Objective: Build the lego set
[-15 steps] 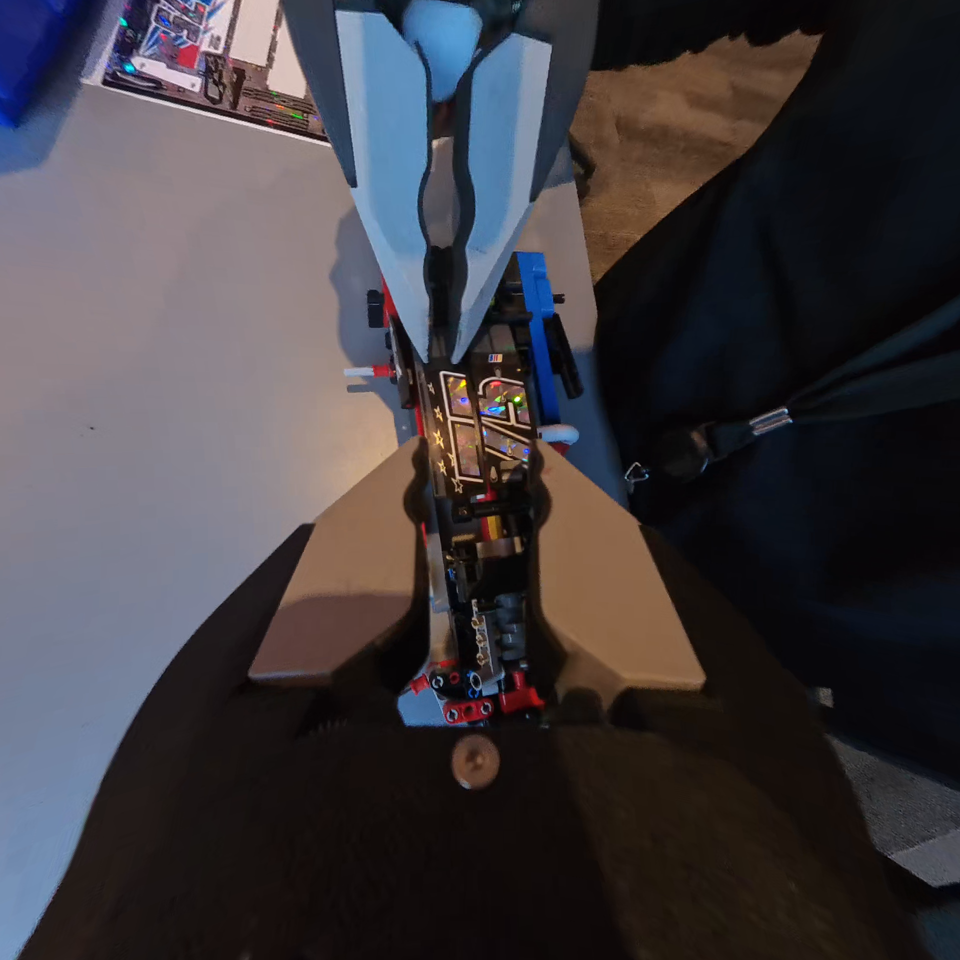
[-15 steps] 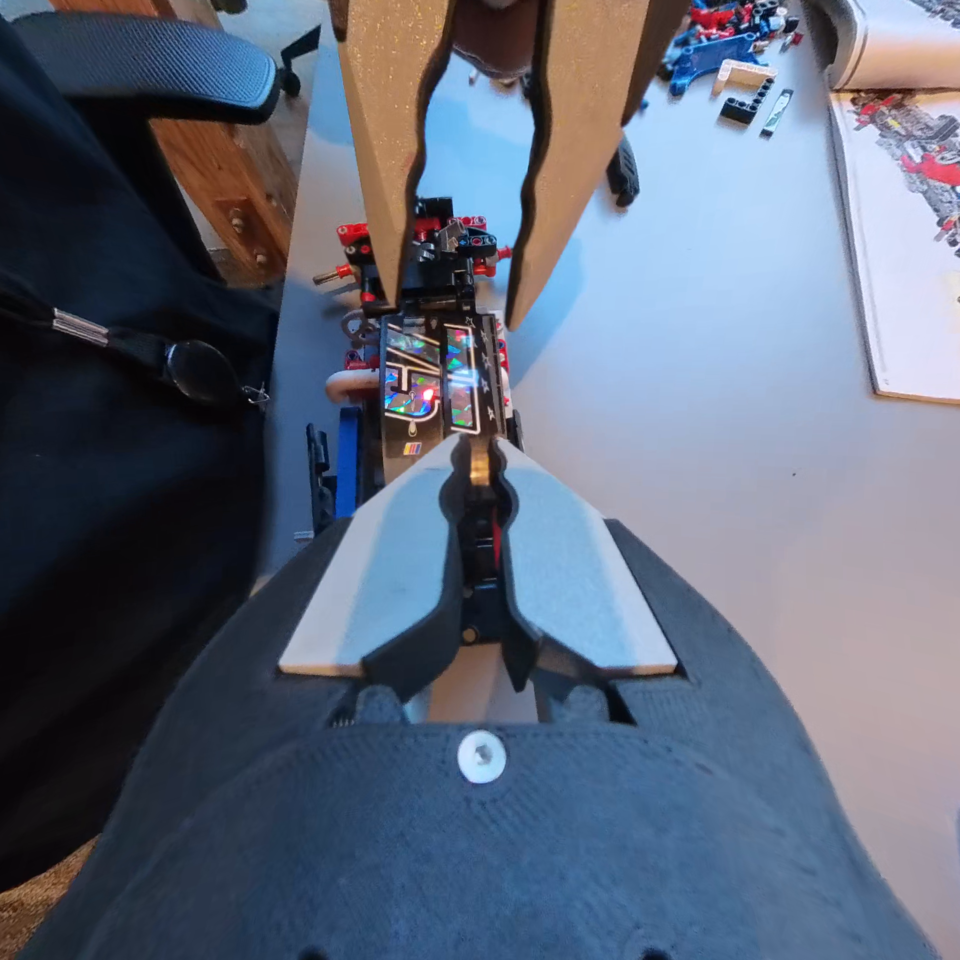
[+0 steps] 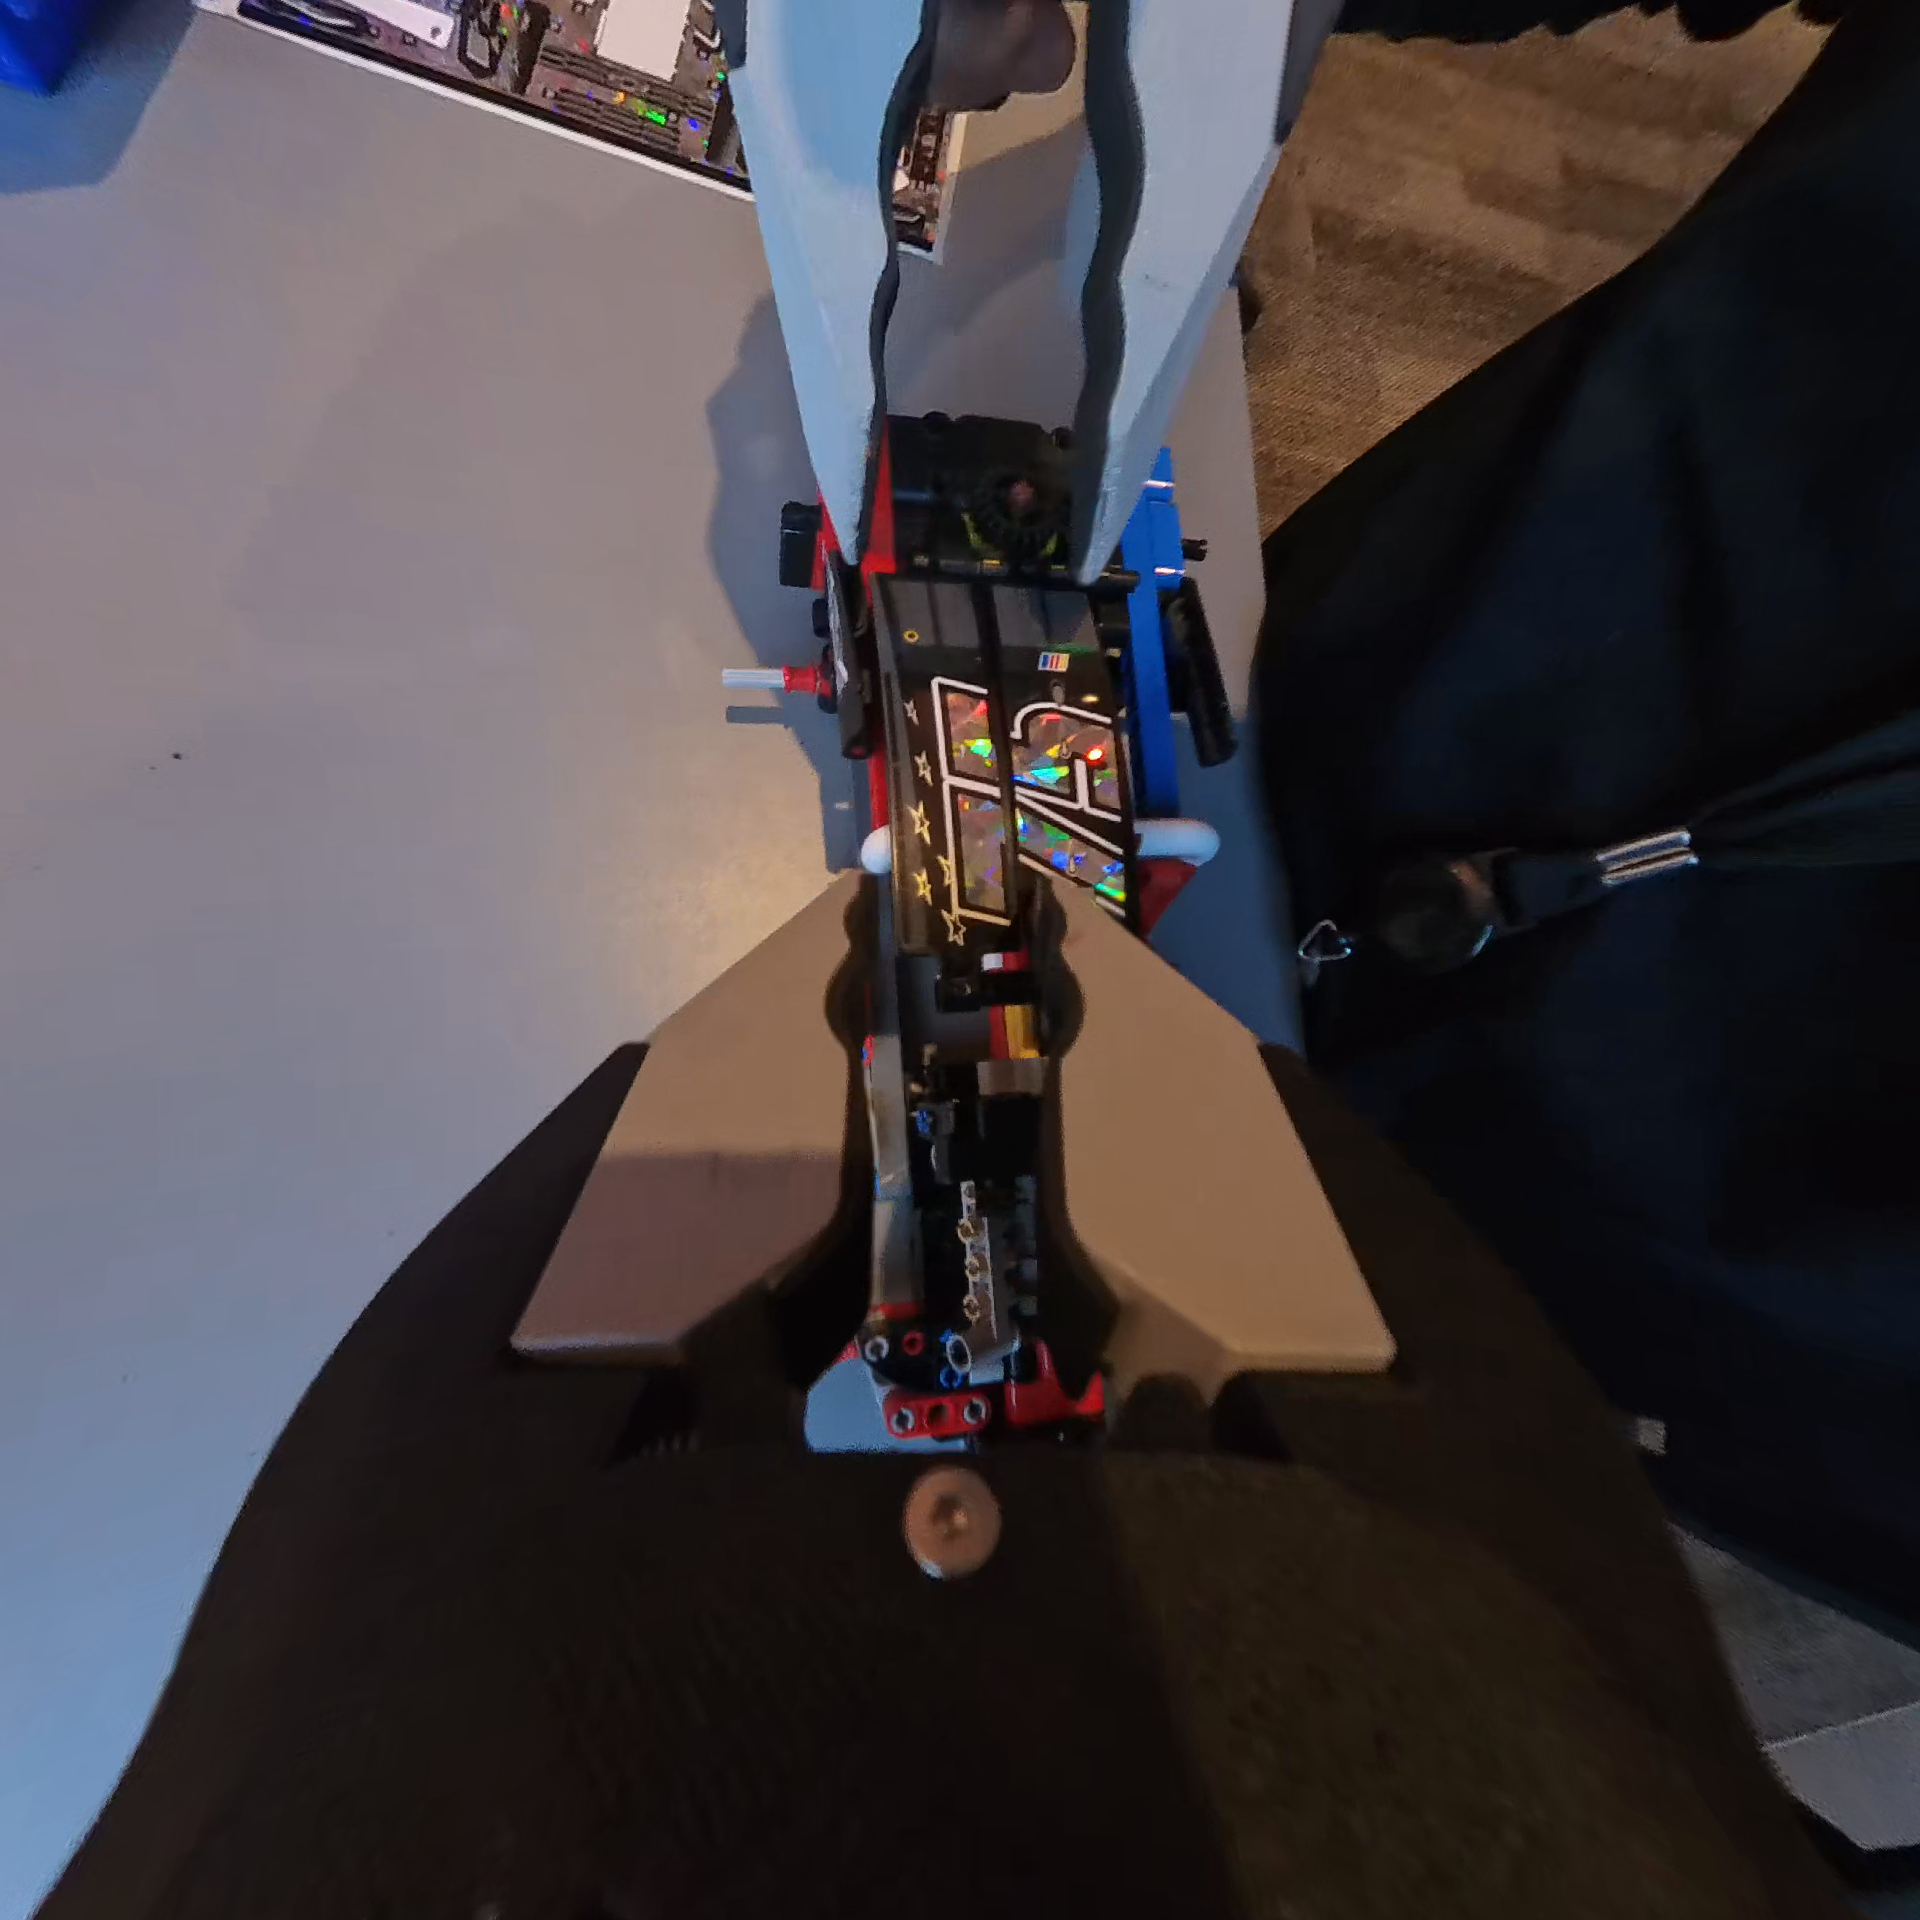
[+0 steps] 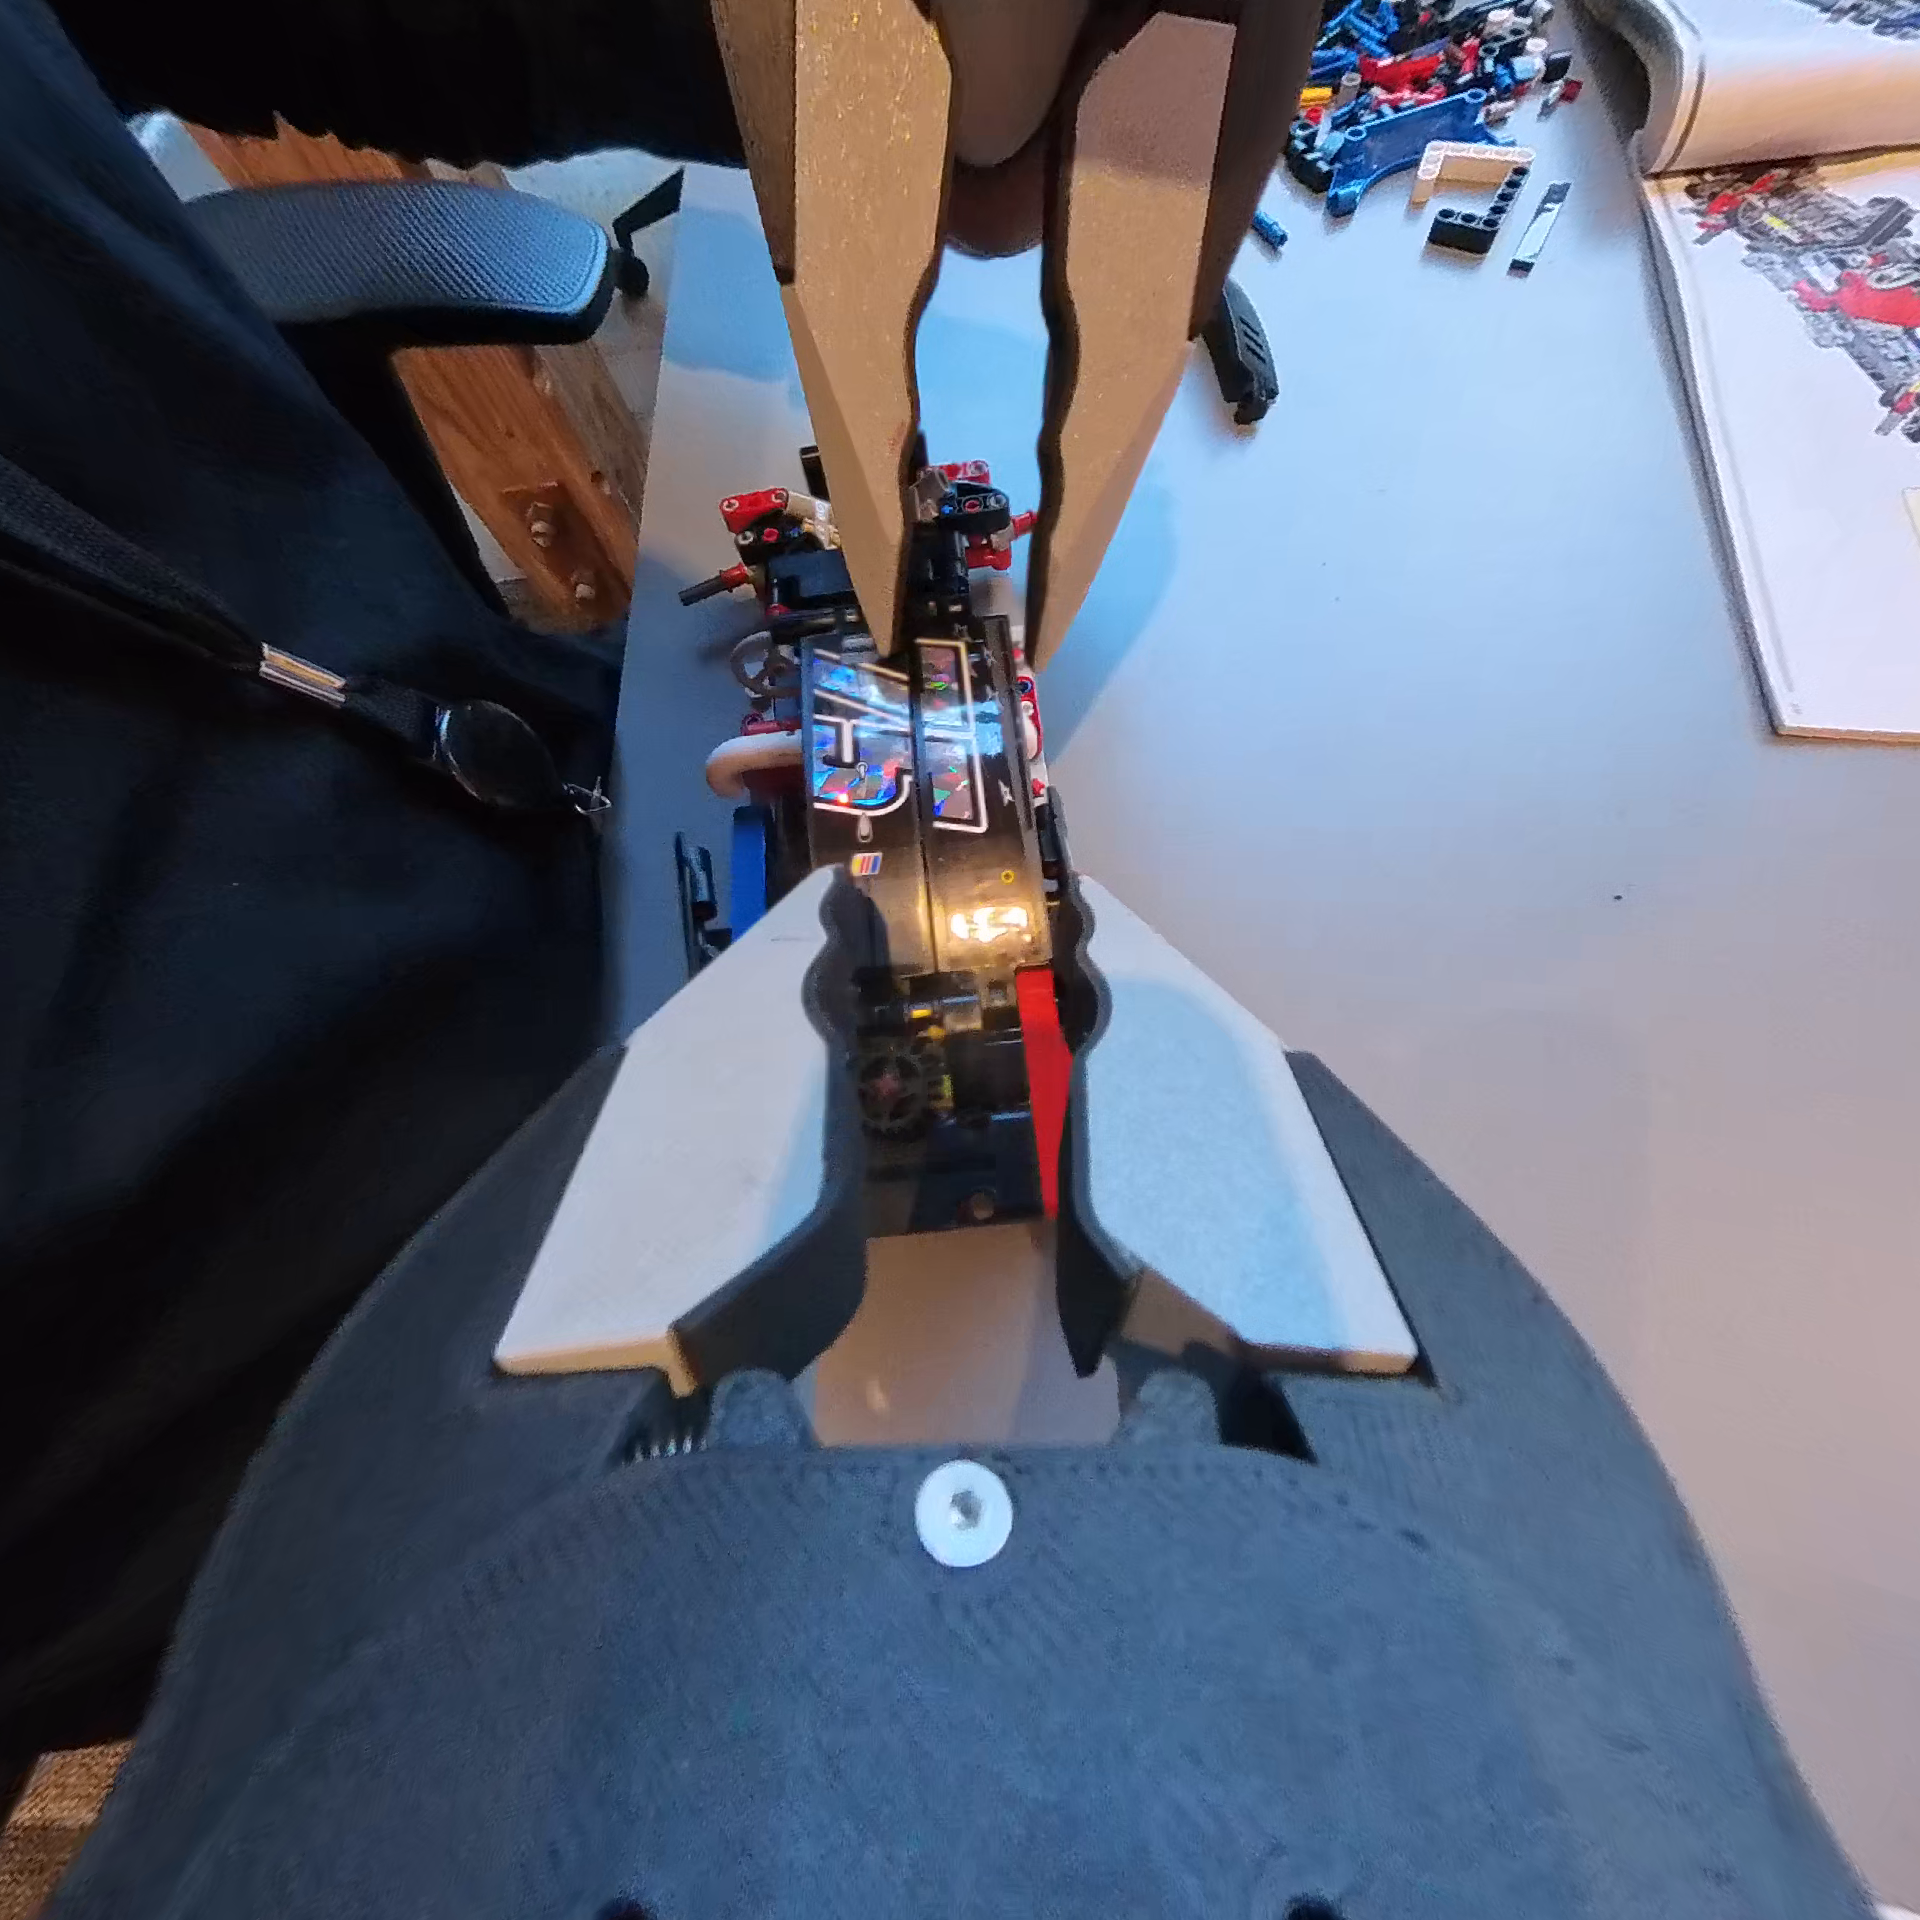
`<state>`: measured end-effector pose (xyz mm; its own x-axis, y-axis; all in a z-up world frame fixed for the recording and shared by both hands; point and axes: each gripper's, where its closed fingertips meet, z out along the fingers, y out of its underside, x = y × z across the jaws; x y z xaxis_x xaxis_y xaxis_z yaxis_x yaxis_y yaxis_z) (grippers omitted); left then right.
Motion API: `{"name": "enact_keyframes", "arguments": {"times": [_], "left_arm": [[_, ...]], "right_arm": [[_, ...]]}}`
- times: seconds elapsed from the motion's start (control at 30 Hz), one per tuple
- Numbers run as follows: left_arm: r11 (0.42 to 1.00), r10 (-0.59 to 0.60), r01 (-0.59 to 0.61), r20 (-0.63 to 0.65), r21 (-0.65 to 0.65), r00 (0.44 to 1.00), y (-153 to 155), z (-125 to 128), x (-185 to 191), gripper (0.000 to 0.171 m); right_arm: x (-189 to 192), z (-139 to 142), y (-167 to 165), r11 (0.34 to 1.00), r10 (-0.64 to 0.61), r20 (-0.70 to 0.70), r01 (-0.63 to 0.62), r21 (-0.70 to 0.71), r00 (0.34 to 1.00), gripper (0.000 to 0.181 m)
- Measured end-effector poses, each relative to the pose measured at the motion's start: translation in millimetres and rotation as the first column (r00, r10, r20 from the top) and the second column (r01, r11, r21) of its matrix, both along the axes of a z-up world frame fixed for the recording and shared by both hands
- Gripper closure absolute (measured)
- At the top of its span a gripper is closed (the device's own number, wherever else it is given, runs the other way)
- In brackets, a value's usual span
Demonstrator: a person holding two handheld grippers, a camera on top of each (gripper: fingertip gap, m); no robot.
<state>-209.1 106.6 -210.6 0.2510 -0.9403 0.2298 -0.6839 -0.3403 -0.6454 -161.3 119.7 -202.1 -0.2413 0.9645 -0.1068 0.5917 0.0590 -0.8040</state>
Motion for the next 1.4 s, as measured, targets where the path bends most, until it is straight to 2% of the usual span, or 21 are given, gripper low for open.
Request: {"name": "enact_keyframes", "arguments": {"times": [0.13,0.23,0.33,0.43,0.5,0.57,0.7,0.8,0.9,1.13,1.27,1.4], "left_arm": [[0.999,0.037,-0.037,-0.003,0.035,0.999,0.3,9.6,-14.4,0.141],[0.995,0.094,-0.093,0.011,-0.018,0.996,-12.5,14.6,-33.2,0.131],[0.986,0.163,-0.163,-0.006,-0.021,0.987,-29.2,6.1,-52.7,0.123],[0.971,0.230,-0.230,-0.007,-0.058,0.973,-46.8,-5.5,-63.3,0.108],[0.963,0.255,-0.256,-0.012,-0.081,0.967,-57.4,-13.0,-66.9,0.098],[0.957,0.280,-0.283,-0.051,-0.063,0.959,-62.1,-23.1,-72.4,0.095],[0.944,0.330,-0.327,-0.082,0.046,0.940,-51.7,-33.1,-76.5,0.104],[0.934,0.351,-0.341,-0.086,0.107,0.933,-42.1,-36.0,-78.7,0.119],[0.920,0.374,-0.362,-0.062,0.148,0.925,-33.0,-37.4,-82.1,0.116],[0.907,0.409,-0.401,-0.036,0.129,0.912,-27.3,-32.0,-94.7,0.102],[0.896,0.424,-0.414,-0.032,0.159,0.905,-19.9,-30.5,-101.7,0.103],[0.902,0.367,-0.373,0.069,0.218,0.928,-6.7,-4.2,-76.6,0.114]], "right_arm": [[11.4,-0.1,4.5,0.999,-0.045,-0.002,0.045,0.028,0.999,0.141],[28.4,2.7,3.6,0.996,-0.080,-0.039,0.078,-0.030,0.996,0.133],[43.3,-2.2,-1.1,0.992,-0.113,-0.070,0.109,-0.065,0.991,0.118],[47.9,-15.4,-7.1,0.990,-0.133,-0.051,0.131,-0.053,0.990,0.100],[45.5,-24.0,-9.4,0.990,-0.141,-0.033,0.140,-0.014,0.990,0.094],[40.3,-26.6,-6.5,0.986,-0.161,-0.040,0.163,0.045,0.986,0.095],[32.3,-34.1,-5.7,0.980,-0.156,-0.021,0.158,0.120,0.988,0.088],[27.9,-37.7,-4.9,0.979,-0.149,-0.030,0.152,0.136,0.988,0.086],[23.7,-37.7,2.0,0.974,-0.179,-0.044,0.183,0.135,0.983,0.085],[21.0,-36.2,16.1,0.958,-0.228,-0.065,0.235,0.163,0.972,0.086],[19.8,-36.0,36.5,0.950,-0.253,-0.067,0.261,0.175,0.965,0.086],[12.0,-36.0,53.9,0.941,-0.275,-0.067,0.283,0.187,0.959,0.087]]}}
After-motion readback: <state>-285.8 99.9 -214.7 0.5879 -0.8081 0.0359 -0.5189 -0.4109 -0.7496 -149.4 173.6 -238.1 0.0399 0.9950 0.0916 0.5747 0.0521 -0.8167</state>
